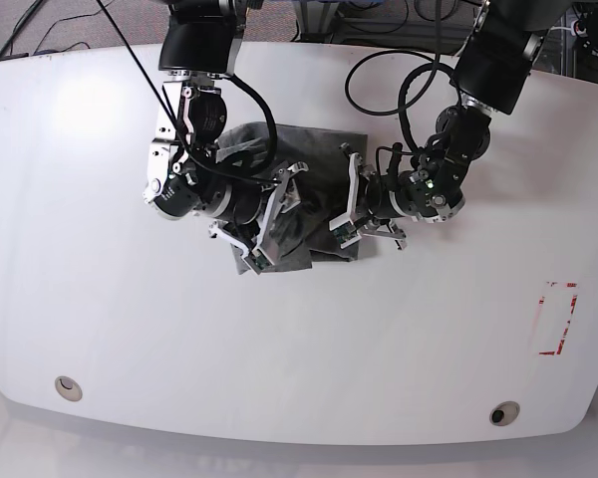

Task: Layout the t-shirt on the table in an organized manner, then fold the t-shirt properly
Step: 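Grasp the strip end with the right gripper and fold it onto the stack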

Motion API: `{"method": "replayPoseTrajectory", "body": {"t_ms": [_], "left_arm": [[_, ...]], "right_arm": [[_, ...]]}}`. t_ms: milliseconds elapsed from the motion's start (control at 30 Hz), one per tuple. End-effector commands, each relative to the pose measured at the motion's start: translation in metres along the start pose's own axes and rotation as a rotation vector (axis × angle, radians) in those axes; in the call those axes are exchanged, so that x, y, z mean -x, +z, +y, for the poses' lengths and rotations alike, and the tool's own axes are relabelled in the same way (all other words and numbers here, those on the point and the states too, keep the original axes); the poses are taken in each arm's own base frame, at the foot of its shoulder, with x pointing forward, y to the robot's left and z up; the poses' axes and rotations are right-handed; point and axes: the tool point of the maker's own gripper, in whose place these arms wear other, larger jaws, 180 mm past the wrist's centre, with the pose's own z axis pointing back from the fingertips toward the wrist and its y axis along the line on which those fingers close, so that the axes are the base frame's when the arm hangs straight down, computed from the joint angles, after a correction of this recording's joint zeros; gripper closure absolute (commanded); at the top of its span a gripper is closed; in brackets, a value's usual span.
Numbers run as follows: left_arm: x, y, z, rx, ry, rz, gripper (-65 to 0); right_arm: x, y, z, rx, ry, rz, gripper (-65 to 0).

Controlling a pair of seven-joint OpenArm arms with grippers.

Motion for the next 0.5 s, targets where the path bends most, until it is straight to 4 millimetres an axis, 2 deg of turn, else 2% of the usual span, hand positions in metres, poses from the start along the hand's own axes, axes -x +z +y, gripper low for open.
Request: {"method": "replayPoseTrajectory", "body": {"t_ms": [0,233,467], "left_arm": [[0.037,0.000,0.004,-0.032,-0.027,0.168,-4.4],[0.031,-0.003,0.000,-0.023,-0.023,0.155,-4.4],[0.030,-0.004,-0.001,-0.021,-0.023,0.153,-4.4]], "right_arm": [[-0.033,0.002,0.005,-0.016,0.032,-0.087,-45.5],[-0.051,-0.004,0.021,-0.041,0.066,-0.090,-47.6],[-0.064,0.001,0.014,-0.021,0.065,-0.121,-47.6]]}}
